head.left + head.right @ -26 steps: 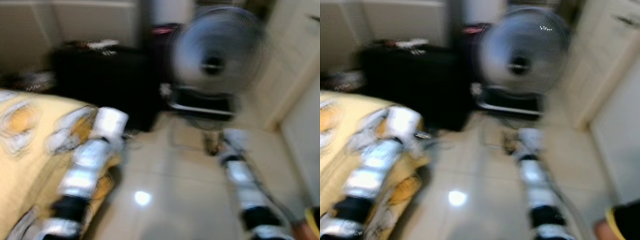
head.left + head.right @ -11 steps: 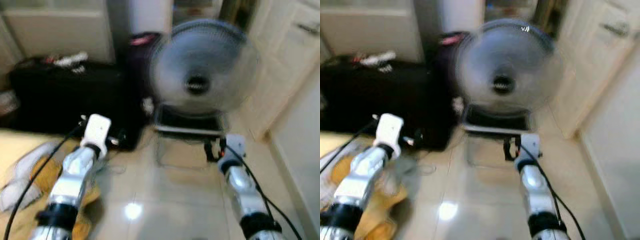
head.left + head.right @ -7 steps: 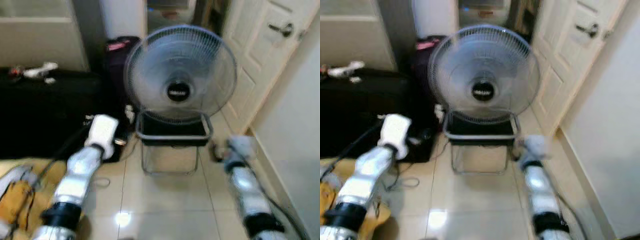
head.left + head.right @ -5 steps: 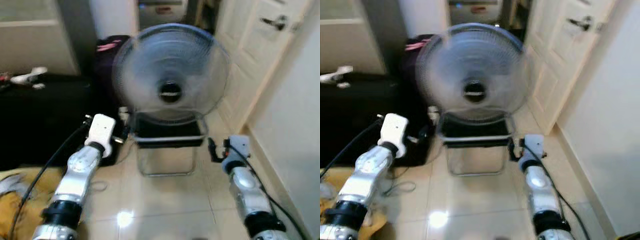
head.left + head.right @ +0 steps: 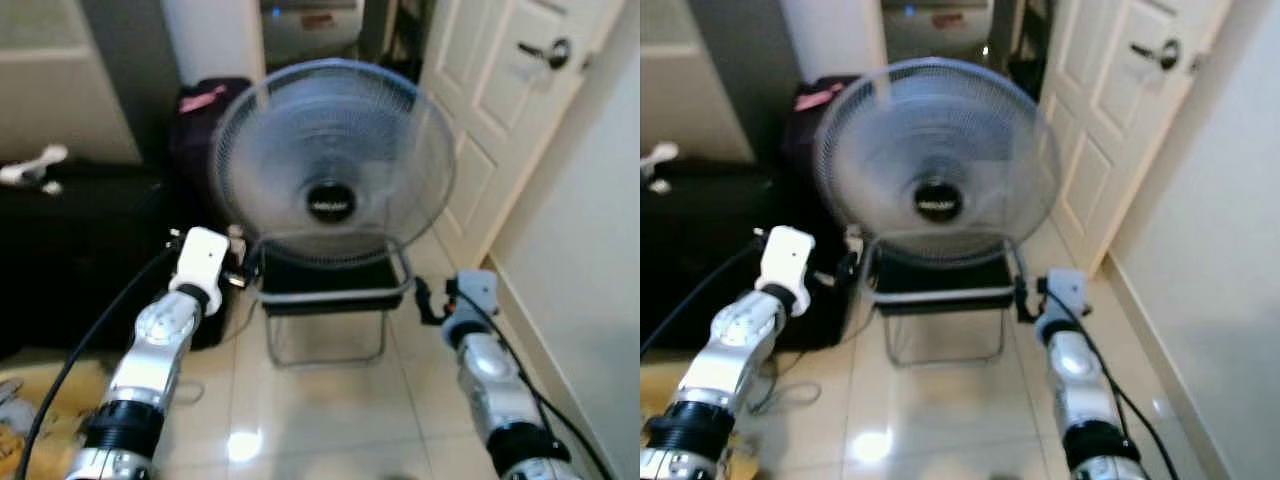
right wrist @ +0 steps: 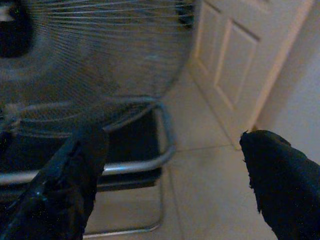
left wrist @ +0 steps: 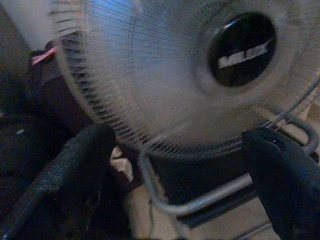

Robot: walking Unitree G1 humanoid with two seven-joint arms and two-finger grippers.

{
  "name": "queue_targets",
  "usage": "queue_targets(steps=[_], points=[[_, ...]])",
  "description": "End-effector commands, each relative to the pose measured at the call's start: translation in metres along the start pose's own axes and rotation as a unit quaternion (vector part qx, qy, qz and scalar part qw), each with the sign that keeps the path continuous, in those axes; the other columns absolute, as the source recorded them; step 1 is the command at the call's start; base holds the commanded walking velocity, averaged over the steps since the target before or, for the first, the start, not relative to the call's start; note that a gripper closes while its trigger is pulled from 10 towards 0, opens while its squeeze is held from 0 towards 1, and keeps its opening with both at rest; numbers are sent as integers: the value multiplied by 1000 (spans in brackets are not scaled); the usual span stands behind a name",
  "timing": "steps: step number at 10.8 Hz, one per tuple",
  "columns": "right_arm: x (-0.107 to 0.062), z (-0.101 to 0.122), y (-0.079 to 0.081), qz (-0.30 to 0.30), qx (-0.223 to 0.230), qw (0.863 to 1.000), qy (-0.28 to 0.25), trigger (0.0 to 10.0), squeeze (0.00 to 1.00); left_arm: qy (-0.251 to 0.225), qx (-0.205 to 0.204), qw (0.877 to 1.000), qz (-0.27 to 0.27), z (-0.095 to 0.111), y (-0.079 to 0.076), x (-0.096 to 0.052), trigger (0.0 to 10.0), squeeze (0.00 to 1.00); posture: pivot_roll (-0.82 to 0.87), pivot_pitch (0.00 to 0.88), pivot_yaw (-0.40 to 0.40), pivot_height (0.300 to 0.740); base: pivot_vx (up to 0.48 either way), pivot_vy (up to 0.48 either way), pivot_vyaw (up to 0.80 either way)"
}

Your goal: Clean up the room

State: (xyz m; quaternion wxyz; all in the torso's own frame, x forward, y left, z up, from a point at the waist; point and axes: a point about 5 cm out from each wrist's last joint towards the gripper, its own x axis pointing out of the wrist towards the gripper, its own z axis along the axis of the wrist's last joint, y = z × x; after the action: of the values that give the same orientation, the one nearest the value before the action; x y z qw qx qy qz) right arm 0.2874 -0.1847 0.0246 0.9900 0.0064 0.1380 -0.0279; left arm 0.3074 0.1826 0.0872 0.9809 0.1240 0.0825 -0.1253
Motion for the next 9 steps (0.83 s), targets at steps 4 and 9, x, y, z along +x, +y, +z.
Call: queue_targets(steps=[4, 9], points=[[1, 5, -4, -7, 1, 1000, -9, 10000, 0, -4, 6, 1000, -3, 3, -1, 1, 10000, 0, -76, 0, 4, 740, 360, 0, 0], [-17, -28, 11, 97, -61, 992, 46, 10000, 0, 29, -36, 999, 14, -40, -15, -28, 10000, 0, -60, 0, -42, 740, 265, 0, 480]])
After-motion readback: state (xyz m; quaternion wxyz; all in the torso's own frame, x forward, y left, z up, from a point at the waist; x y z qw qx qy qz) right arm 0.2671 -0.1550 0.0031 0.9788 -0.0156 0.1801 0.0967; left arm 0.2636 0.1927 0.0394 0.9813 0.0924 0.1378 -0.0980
